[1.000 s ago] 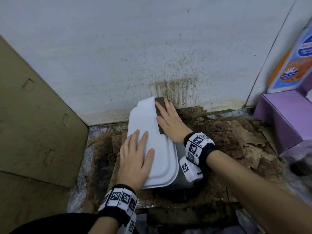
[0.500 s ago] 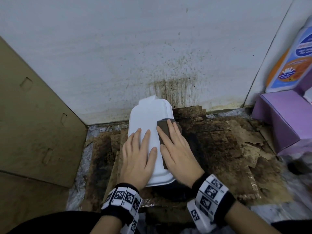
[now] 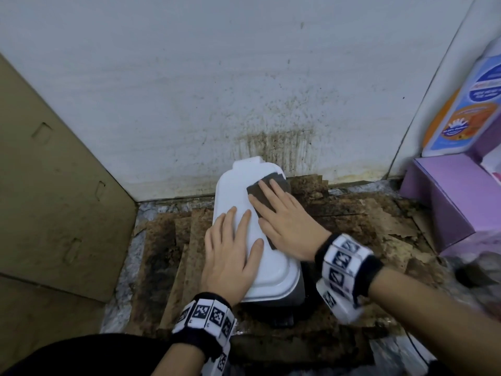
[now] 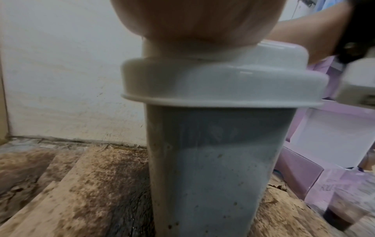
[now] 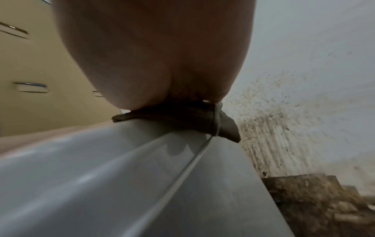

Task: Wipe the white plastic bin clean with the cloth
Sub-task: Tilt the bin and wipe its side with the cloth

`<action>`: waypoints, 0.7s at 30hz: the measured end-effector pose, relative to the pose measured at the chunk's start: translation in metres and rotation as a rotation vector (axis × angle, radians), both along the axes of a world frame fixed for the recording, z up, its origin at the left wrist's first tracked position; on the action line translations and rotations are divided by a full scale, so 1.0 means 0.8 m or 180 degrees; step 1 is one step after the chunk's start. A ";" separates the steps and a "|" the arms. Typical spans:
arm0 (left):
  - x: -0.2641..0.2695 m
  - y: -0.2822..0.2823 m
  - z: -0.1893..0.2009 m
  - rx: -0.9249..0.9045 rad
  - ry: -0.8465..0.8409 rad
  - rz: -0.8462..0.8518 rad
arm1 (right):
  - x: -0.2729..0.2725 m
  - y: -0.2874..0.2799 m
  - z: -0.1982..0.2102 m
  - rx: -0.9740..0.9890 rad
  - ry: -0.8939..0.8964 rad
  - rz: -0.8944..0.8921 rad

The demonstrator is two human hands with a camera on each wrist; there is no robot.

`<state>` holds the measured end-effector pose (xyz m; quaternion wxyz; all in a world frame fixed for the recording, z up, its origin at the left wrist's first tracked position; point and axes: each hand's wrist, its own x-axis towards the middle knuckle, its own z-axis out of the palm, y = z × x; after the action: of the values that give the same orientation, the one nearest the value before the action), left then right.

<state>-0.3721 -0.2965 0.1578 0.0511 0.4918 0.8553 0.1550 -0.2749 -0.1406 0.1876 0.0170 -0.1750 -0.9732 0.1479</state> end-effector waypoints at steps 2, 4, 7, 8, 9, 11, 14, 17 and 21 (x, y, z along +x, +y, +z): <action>0.001 0.001 0.000 -0.0016 0.0010 -0.0015 | 0.027 -0.027 -0.005 0.0059 0.0201 -0.0026; 0.004 0.002 0.002 -0.0016 0.0031 -0.0047 | 0.046 -0.049 -0.013 -0.0110 0.0413 -0.0198; 0.013 0.006 0.006 -0.0011 0.0021 -0.0037 | 0.053 -0.056 -0.024 -0.0599 0.0703 -0.0573; 0.015 0.008 0.007 -0.0040 0.0027 -0.0025 | 0.052 -0.053 -0.027 -0.0756 0.0787 -0.0678; 0.016 0.010 0.007 -0.0071 0.0035 -0.0018 | 0.049 -0.049 -0.028 -0.0921 0.0858 -0.0768; 0.020 0.014 0.006 -0.0126 0.0064 -0.0005 | 0.047 -0.043 -0.029 -0.1212 0.0941 -0.0932; 0.029 0.020 0.005 -0.0147 0.0130 -0.0001 | 0.050 -0.043 -0.031 -0.1464 0.1067 -0.1147; 0.040 0.029 0.006 -0.0184 0.0125 -0.0005 | 0.057 -0.039 -0.033 -0.1836 0.1242 -0.1397; 0.061 0.046 0.009 -0.0173 0.0161 -0.0011 | 0.073 -0.019 -0.034 -0.2386 0.1264 -0.1710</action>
<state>-0.3236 -0.2597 0.1647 0.0431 0.4955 0.8593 0.1193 -0.2166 -0.1560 0.1607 0.1753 -0.3819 -0.7517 0.5083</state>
